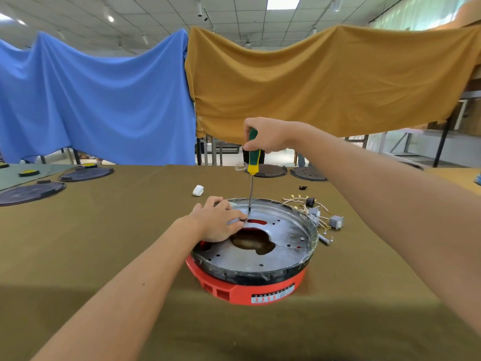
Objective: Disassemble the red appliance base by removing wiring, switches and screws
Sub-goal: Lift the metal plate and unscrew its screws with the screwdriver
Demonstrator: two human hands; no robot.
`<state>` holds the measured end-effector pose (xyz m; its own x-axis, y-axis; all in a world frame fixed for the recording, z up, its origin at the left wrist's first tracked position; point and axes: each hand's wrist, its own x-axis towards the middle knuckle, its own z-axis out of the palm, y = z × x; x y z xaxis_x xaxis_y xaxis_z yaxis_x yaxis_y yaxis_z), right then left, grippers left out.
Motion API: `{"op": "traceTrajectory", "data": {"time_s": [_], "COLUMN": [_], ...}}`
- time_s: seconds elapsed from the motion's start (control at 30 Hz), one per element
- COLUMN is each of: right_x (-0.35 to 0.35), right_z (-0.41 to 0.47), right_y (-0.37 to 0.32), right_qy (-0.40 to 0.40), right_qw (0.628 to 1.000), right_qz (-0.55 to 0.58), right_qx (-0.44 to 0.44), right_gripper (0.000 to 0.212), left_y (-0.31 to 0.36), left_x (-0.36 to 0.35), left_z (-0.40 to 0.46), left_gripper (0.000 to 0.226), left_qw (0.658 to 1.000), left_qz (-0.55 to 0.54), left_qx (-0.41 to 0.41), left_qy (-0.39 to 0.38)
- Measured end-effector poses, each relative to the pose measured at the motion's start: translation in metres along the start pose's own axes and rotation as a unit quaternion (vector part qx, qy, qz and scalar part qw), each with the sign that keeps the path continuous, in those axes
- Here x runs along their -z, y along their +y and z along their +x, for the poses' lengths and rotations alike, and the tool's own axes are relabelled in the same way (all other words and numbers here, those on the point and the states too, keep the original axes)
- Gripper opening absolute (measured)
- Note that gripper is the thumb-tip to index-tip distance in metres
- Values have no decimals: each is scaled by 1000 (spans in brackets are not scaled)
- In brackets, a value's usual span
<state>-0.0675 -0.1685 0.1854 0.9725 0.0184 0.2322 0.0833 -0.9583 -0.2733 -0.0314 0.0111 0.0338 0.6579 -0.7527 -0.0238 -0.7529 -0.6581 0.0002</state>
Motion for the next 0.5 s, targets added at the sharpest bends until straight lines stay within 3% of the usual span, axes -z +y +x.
{"op": "traceTrajectory", "data": {"time_s": [0.23,0.3,0.4,0.5], "right_x": [0,-3,-7,-7], "right_z": [-1,1,3,5], "right_y": [-1,-3,0,5], "right_qy": [-20,-7,42,58], "right_qw": [991,995,995,995], "right_qz": [128,86,-64,-74], "right_qx": [-34,-51,-59,-43], "right_gripper": [33,31,47,34], "left_y": [-1,-1,-2,-2], "left_x": [-1,-1,-2,-2], "left_z": [1,2,2,3], "left_gripper": [42,42,42,42], "left_qw": [1000,1000,1000,1000], "left_qz": [1,0,-3,-5], "left_qx": [-3,-2,0,-1], "left_qy": [0,2,1,0]}}
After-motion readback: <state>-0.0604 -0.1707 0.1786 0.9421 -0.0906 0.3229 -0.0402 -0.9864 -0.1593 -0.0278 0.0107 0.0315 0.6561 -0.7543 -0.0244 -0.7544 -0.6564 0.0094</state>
